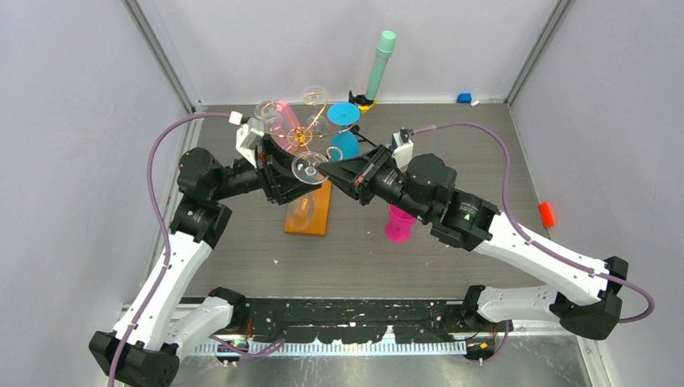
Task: Take the wine glass off the wine glass rack
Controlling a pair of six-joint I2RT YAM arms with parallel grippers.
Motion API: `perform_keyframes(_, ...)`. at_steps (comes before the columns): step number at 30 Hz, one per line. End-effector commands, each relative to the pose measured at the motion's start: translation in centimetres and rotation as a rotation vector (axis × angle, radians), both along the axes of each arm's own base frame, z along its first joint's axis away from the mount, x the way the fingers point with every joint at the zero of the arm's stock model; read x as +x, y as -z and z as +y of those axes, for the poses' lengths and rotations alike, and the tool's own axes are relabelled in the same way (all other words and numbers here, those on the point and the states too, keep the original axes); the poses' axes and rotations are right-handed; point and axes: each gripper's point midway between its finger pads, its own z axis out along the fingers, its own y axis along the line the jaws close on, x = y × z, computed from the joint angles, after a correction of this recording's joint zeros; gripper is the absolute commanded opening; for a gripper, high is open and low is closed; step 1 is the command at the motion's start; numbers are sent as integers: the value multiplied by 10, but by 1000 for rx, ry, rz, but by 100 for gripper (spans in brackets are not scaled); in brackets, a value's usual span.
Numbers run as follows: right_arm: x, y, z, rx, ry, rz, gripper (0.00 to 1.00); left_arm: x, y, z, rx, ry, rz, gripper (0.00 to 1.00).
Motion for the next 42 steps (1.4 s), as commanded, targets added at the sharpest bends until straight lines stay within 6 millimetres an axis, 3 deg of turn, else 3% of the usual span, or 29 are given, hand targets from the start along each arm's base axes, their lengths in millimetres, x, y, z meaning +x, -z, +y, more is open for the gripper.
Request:
perform_keyframes(1, -4, -37, -11, 129, 16, -51, 0, -12, -12, 2, -25, 32, -41, 47)
perform_keyframes(6, -4, -36, -9, 139, 8, -47, 0, -15, -15, -1, -40, 75, -22, 34)
perform_keyframes(13, -1, -37, -7, 136, 14, -65, 0, -18, -16, -2, -40, 92, -32, 0)
perform_keyframes(16, -1, -42, -6, 151, 14, -83, 0, -17, -20, -1, -48, 80, -38, 0)
perform_keyframes(17, -1, -42, -5, 152, 15, -87, 5, -16, -22, -1, -52, 73, -38, 0)
perform_keyframes(18, -1, -43, -5, 150, 16, -97, 11, -16, -25, 0, -58, 64, -43, 0)
perform_keyframes(22, -2, -44, -7, 143, 16, -161, 58, -11, -40, 3, -86, 6, -57, 0)
perform_keyframes(24, -2, -40, -12, 131, 32, -181, 68, -8, -48, 6, -99, -31, -56, 0)
perform_keyframes(27, -1, -24, -20, 94, 60, -199, 73, -3, -63, 11, -130, -104, -57, 0)
perform_keyframes(30, -3, -22, -41, 87, 112, -249, 76, 5, -82, 20, -174, -205, -54, 0)
perform_keyframes(35, -11, -20, -70, 30, 166, -378, 78, 15, -121, 55, -270, -463, 7, 0)
perform_keyframes(40, -15, -13, -68, 20, 145, -434, 78, 26, -140, 89, -429, -668, 152, 0)
perform_keyframes(42, -20, -11, -58, 52, 102, -455, 71, 25, -149, 92, -453, -677, 161, 0)
